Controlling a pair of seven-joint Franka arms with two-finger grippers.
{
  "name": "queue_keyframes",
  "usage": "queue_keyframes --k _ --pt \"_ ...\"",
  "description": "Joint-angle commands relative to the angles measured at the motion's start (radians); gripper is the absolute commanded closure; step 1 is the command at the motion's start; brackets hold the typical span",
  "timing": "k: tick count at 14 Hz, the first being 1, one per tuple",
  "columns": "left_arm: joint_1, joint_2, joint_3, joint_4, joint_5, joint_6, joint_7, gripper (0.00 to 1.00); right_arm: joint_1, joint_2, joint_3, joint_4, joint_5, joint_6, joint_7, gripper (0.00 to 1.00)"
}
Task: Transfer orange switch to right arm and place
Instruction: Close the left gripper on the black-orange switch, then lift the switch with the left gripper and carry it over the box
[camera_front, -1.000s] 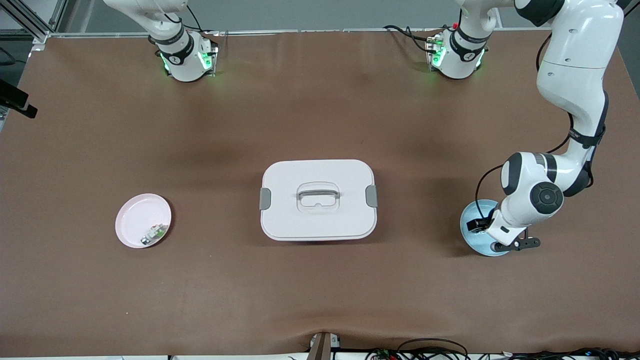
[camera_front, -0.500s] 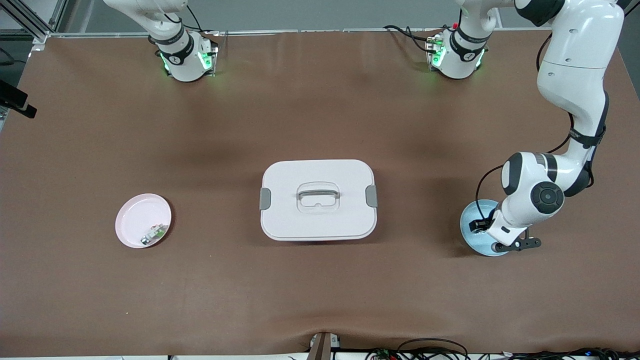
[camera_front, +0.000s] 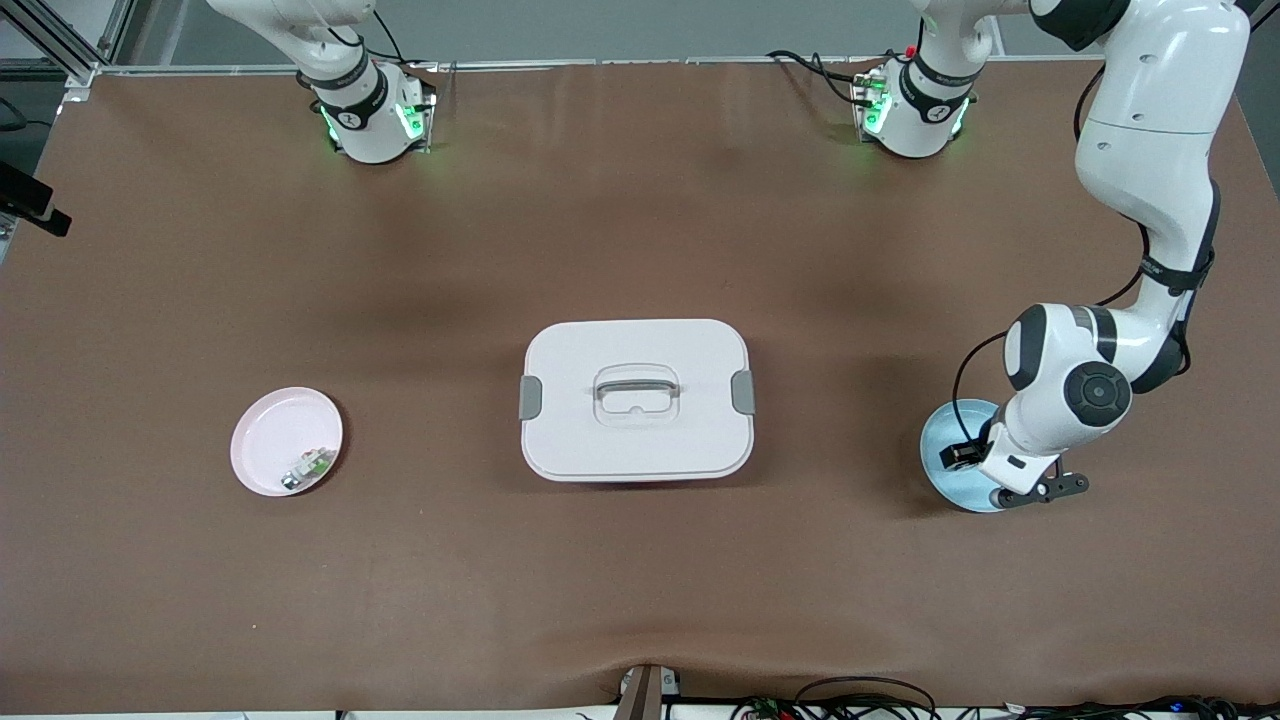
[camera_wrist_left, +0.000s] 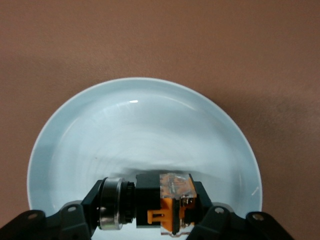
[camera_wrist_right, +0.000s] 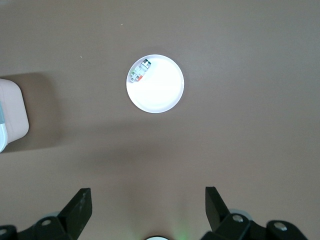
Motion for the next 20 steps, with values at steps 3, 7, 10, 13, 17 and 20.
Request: queue_keyframes --k 3,7,10,13,17,20 --pt "0.005 -0.123 -0.024 0.026 -0.009 -0.225 -0.071 0.82 -0.017 0.01 0.012 0.016 0.0 -0.011 0.01 0.0" --pt "0.002 -0.17 -0.025 0.175 -0.18 -0.533 -0.13 0.81 -0.016 0.01 0.012 0.016 0.0 -0.011 0.01 0.0" --pt "0.002 -0.188 -0.025 0.285 -0.199 -0.678 -0.211 0.81 -0.016 0.01 0.012 0.017 0.0 -0.011 0.01 0.0" --pt "0.024 -0.241 -0.018 0.313 -0.303 -0.73 -0.323 0.81 -0.017 0.01 0.012 0.017 0.0 -0.012 0.01 0.0" --pt "0.1 -0.332 -0.019 0.313 -0.489 -0.764 -0.412 0.81 -0.017 0.01 0.012 0.017 0.0 -0.012 0.01 0.0" --pt "0.126 -0.377 -0.018 0.31 -0.691 -0.805 -0.52 0.81 -0.017 0.01 0.012 0.017 0.0 -0.012 0.011 0.0"
